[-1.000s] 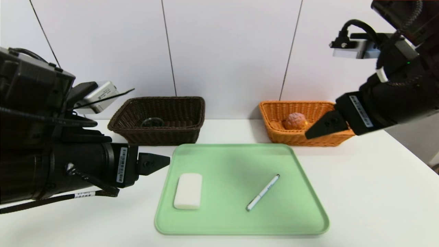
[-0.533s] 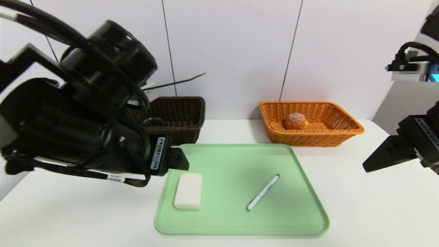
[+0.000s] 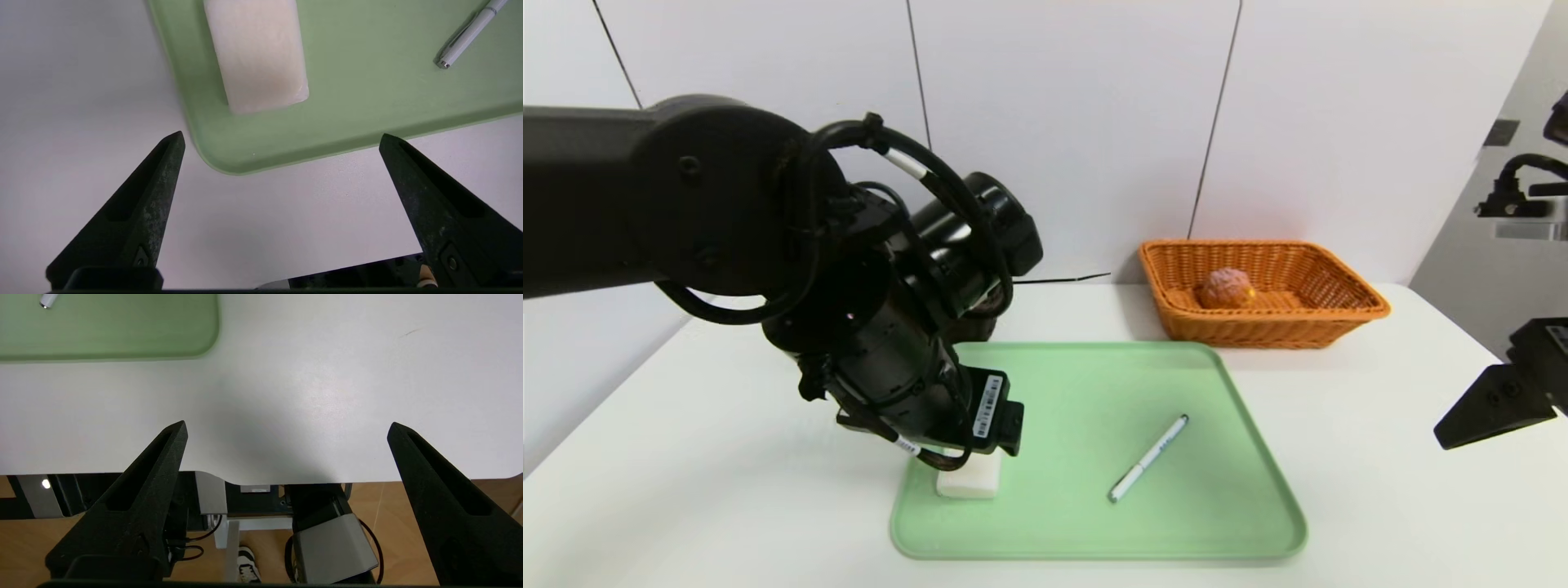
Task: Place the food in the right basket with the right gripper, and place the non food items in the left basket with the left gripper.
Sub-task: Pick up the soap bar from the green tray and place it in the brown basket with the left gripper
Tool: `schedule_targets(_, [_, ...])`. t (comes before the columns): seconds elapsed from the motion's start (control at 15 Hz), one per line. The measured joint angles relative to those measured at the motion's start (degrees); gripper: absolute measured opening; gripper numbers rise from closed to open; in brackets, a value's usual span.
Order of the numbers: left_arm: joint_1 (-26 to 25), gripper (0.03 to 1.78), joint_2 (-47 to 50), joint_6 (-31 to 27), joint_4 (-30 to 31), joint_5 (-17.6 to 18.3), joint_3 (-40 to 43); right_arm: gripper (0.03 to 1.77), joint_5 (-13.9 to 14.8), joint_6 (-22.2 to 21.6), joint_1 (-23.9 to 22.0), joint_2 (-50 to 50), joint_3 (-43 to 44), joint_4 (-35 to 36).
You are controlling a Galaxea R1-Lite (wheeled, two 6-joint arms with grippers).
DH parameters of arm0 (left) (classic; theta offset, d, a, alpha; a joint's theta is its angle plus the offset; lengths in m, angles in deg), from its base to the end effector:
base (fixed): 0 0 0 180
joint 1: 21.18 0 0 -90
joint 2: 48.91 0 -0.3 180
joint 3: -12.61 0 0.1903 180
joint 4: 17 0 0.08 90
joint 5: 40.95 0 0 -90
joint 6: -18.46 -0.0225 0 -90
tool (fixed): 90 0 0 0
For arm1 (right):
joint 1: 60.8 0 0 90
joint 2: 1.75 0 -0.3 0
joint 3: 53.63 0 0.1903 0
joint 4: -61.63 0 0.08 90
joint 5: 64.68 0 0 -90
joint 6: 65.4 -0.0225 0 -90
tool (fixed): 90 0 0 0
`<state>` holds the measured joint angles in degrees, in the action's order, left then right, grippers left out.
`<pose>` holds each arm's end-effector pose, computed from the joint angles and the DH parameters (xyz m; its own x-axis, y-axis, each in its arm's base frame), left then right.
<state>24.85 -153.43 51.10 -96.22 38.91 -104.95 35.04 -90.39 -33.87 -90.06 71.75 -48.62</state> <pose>0.2124 -0.2145 0.2399 0.4027 -0.1639 -0.9005 0.2124 0.9737 -0.0822 0.1556 0.0748 0.3168 0.3307 -0.0214 -0.9435 -0.0046 0.9997 -0.0242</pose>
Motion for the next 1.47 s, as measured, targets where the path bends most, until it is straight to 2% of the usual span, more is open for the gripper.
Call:
schedule_targets(0.07, [0.00, 1.69, -0.18, 0.40, 0.00, 0.44, 0.39, 1.69, 0.05, 0.49, -0.45, 0.16, -1.22, 1.99])
schedule_targets(0.33, [0.02, 1.69, -0.09, 0.68, 0.09, 0.37, 1.77, 1.69, 0.63, 2.91, -1.44, 1.71, -10.62, 19.27])
schedule_targets(0.47, [0.29, 1.69, 0.24, 0.66, 0.09, 0.33, 2.05, 1.69, 1.16, 5.89, -2.55, 2.84, -18.22, 30.73])
schedule_targets(0.67, [0.41, 1.69, 0.91, 0.60, 0.00, 0.09, 2.38, 1.70, 3.61, 10.58, -4.39, 4.11, -29.68, 50.73])
schedule_targets(0.8, [0.44, 1.69, 1.11, 0.61, 0.01, -0.07, 2.65, 1.70, 4.10, 11.82, -6.78, 4.57, -32.37, 59.14])
schedule_targets(1.13, [0.77, 1.69, 1.35, 0.60, 0.12, -0.35, 3.30, 1.70, 4.18, 11.80, -14.17, 7.36, -33.68, 60.71])
schedule_targets(1.33, [0.99, 1.69, 1.13, 0.72, 0.30, -3.78, 4.13, 1.70, 4.10, 11.90, -15.14, 9.09, -35.86, 60.98])
schedule_targets(1.47, [1.07, 1.69, 0.44, 0.85, 1.00, -4.40, 4.36, 1.70, 4.02, 11.96, -15.03, 9.53, -36.39, 60.93])
